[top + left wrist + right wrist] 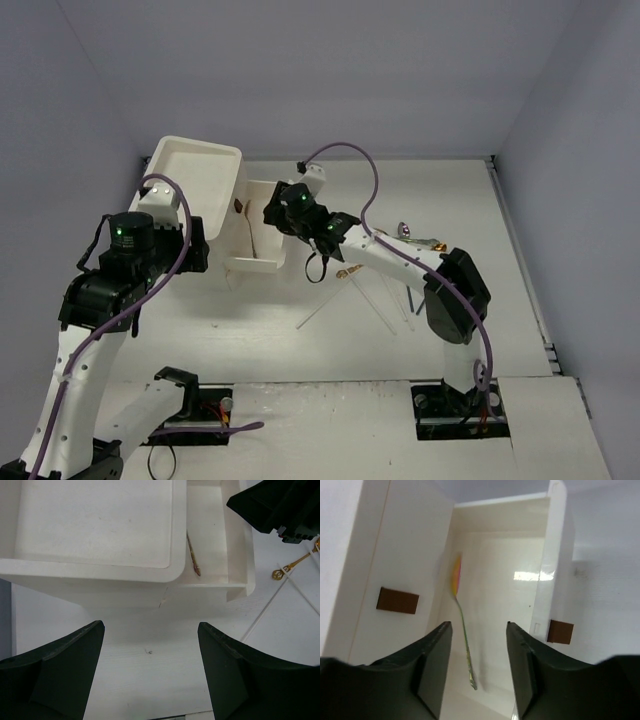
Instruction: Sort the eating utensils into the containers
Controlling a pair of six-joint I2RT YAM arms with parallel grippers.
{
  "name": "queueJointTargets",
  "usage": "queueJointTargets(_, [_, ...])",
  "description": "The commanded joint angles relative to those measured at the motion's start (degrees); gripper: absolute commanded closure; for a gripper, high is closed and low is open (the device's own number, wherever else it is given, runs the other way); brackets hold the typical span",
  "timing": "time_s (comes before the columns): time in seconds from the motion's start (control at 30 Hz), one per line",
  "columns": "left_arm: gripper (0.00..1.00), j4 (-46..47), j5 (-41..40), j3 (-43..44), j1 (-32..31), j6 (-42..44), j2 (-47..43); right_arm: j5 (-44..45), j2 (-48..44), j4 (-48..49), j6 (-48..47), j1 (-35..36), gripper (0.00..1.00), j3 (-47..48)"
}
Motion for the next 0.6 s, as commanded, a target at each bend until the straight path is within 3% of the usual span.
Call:
queueJointTargets(0.0, [0.27, 2.7, 0.4, 2.7, -0.7, -0.7, 0.2, 12.0, -8.2, 4.0, -1.6, -0.9, 0.49, -3.8])
queueJointTargets(0.17, [0.27, 2.7, 2.1, 2.6, -0.9, -1.1, 0.8, 17.1, -13.8, -2.2, -2.3, -2.4, 0.47, -13.7])
queueJointTargets(0.4, [0.27, 2.8, 2.6, 2.8, -1.1, -1.4, 1.8, 20.1, -18.0, -8.8, 6.3, -4.1, 0.5, -28.3])
queueJointTargets(0.57, [0.27, 2.8, 3.3, 2.7, -1.2, -1.6, 2.6, 19.3, -16.3, -11.2, 13.6, -7.4, 0.53, -31.8])
